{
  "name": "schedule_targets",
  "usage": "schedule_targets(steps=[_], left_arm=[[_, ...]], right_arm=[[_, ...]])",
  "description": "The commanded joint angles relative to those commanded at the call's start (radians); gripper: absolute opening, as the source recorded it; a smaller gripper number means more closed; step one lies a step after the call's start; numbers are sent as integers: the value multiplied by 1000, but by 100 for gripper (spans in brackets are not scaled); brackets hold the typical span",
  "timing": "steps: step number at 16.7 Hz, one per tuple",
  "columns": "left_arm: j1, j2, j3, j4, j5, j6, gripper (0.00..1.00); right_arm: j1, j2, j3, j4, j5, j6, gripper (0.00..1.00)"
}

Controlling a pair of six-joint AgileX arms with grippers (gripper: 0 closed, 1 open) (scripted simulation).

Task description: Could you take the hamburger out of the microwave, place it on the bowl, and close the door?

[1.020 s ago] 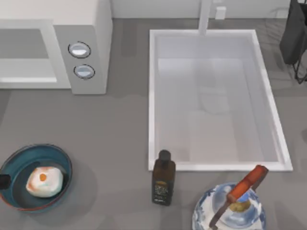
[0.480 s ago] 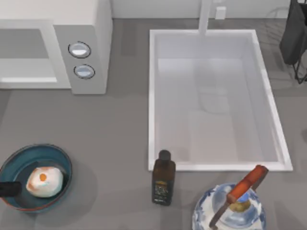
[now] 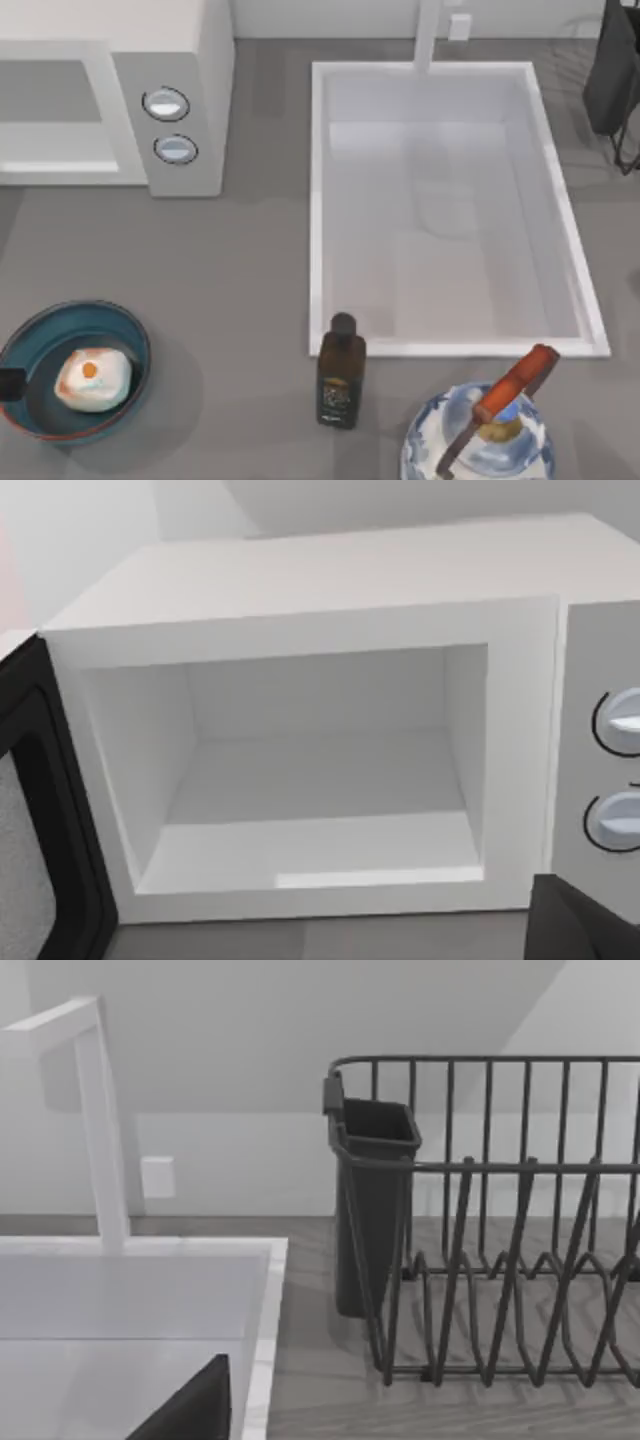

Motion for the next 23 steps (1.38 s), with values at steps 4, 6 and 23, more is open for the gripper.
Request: schedule_targets(steps=[4,6,23], left_arm=[[219,271,207,-86,160,147,0],[359,458,334,-137,263,239,0],[1393,1826,1176,-429,1042,858,0]], right_arm=[[0,0,0,0,0,0,100],[0,0,0,0,0,0,100],[0,0,0,0,0,0,100]])
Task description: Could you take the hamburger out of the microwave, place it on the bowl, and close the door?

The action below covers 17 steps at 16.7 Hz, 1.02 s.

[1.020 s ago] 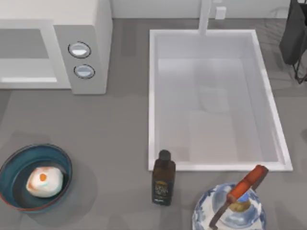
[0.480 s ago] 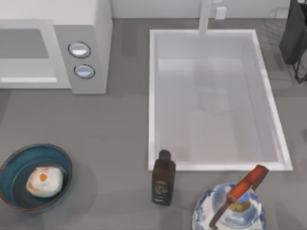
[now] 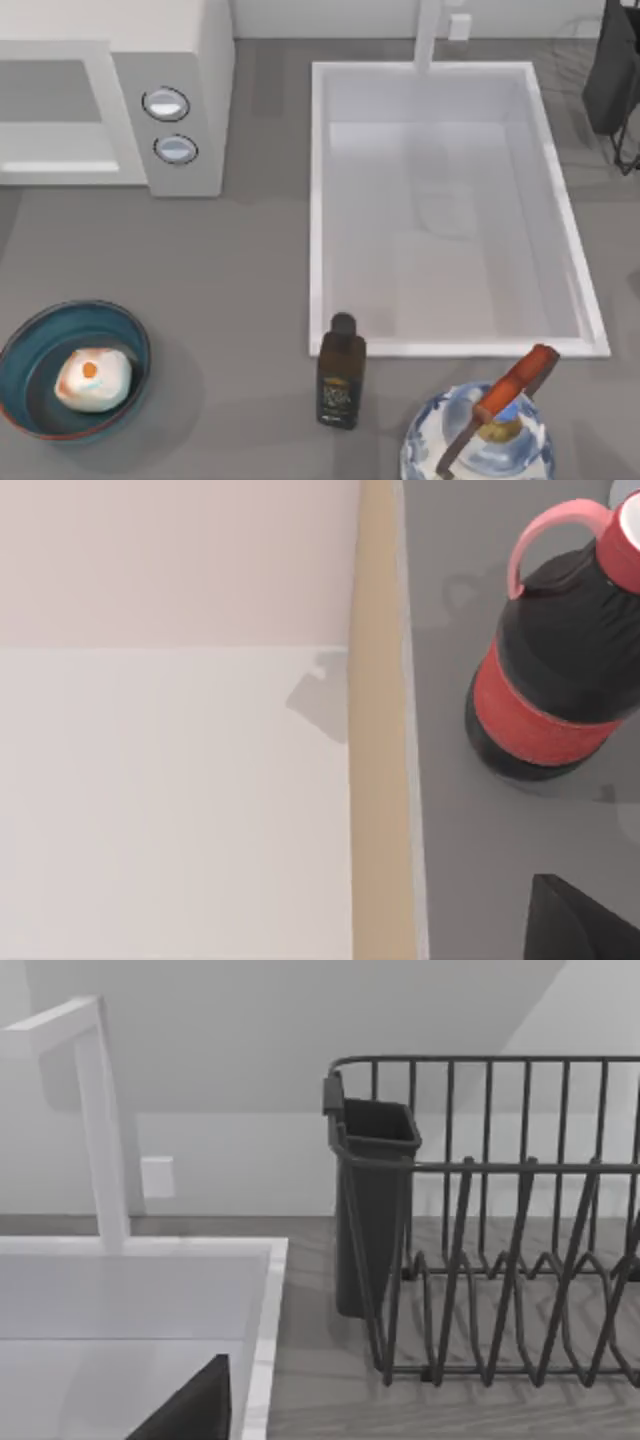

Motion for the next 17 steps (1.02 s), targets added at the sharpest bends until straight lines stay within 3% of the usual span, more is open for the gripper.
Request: schedule_targets(steps=[7,17], left_arm=[[2,9,-14,17,1,2,0],[8,125,-261,380,6,8,0]], right_arm=[[0,0,0,0,0,0,100],[0,0,0,0,0,0,100]])
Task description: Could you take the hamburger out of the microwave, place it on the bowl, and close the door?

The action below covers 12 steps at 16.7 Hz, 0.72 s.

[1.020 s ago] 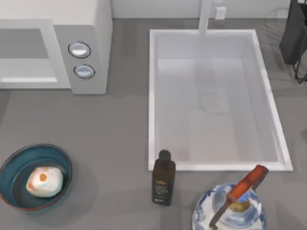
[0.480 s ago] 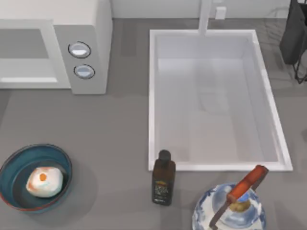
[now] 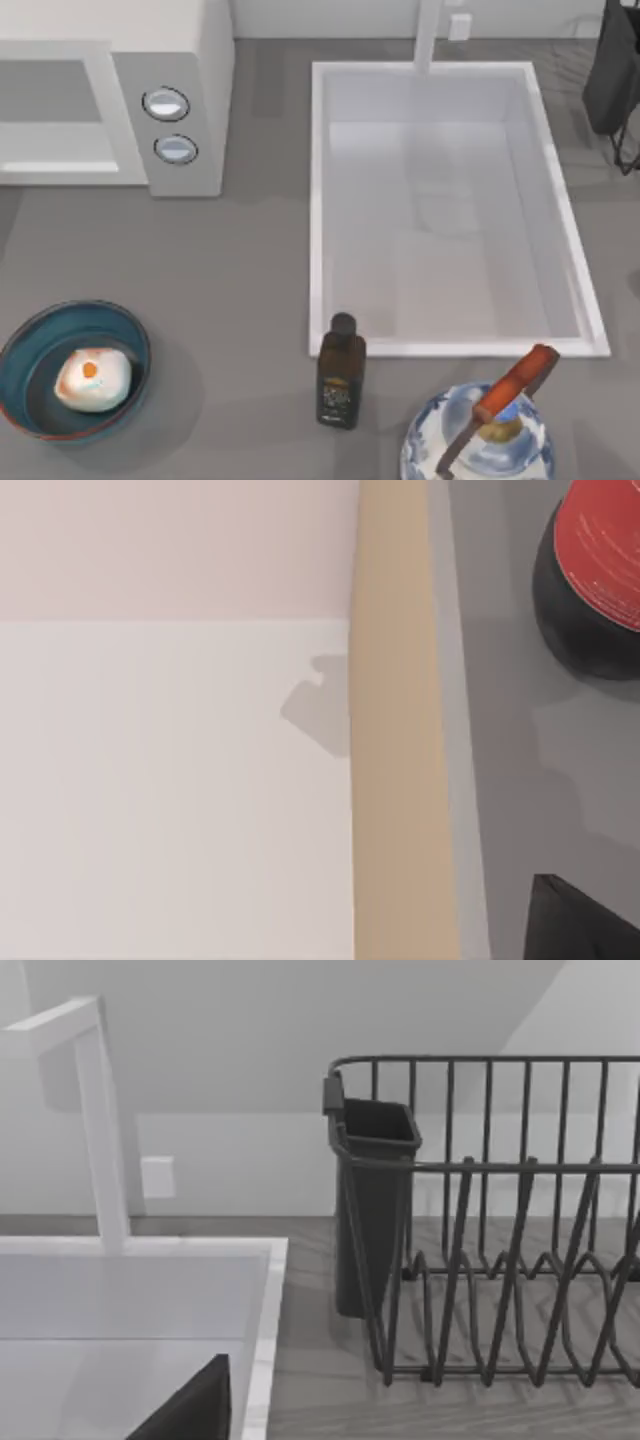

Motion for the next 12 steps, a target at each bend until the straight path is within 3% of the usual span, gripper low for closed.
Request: schedule_targets(steps=[7,12], left_arm=[[-26,-42,-39,21,-10,-24,0],[-123,-220,-279,126,-59,-132,0]], right_arm=[[0,0,0,0,0,0,100],[0,0,0,0,0,0,100]])
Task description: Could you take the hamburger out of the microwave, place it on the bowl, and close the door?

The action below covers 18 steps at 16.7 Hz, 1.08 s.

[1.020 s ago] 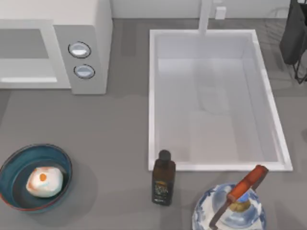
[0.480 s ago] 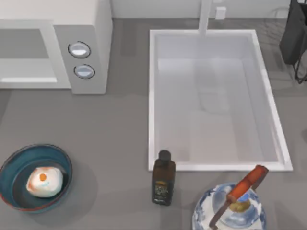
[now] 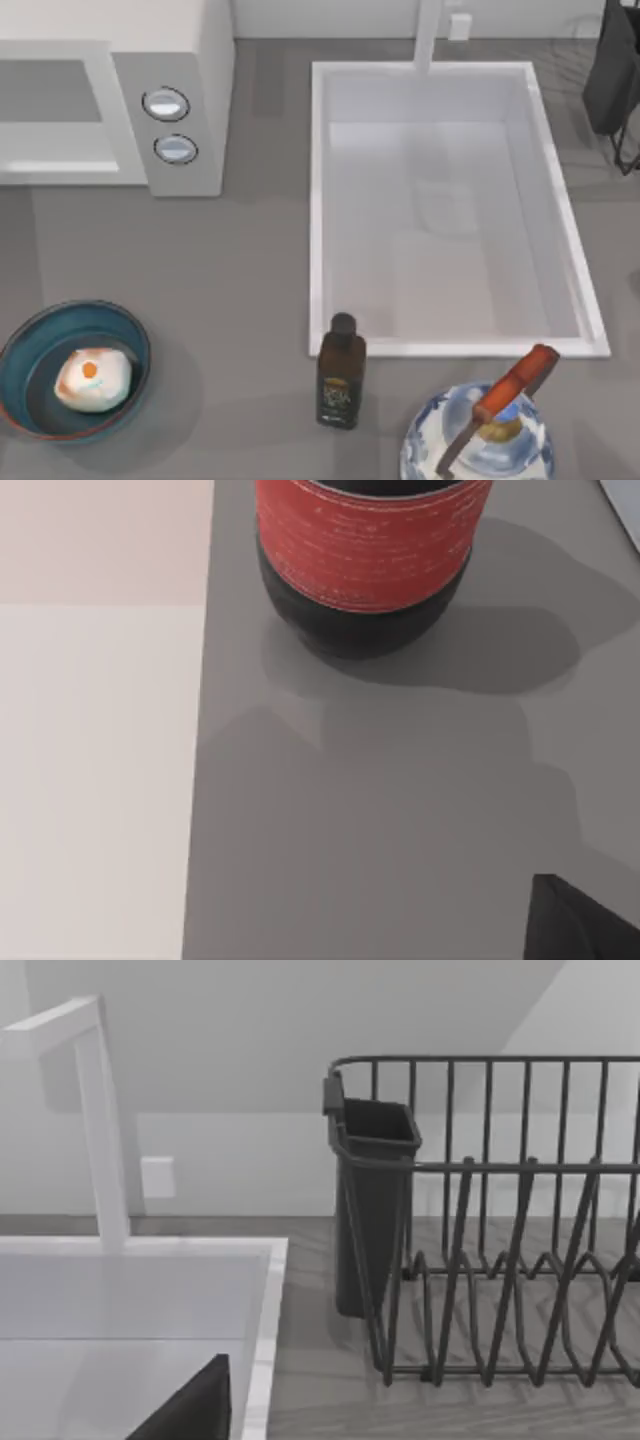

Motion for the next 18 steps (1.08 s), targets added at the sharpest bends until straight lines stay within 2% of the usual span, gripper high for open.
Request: schedule_targets(steps=[3,10,16,18], left_arm=[[-46,-84,-95,52,-22,-51,0],[-63,-107,-123,63,-34,-75,0],[-297,-351,-334,141,-163,-292,0],[-344,-398,-380,160,-195,-338,0]], right_arm=[[0,0,0,0,0,0,100],[0,0,0,0,0,0,100],[0,0,0,0,0,0,100],[0,0,0,0,0,0,100]])
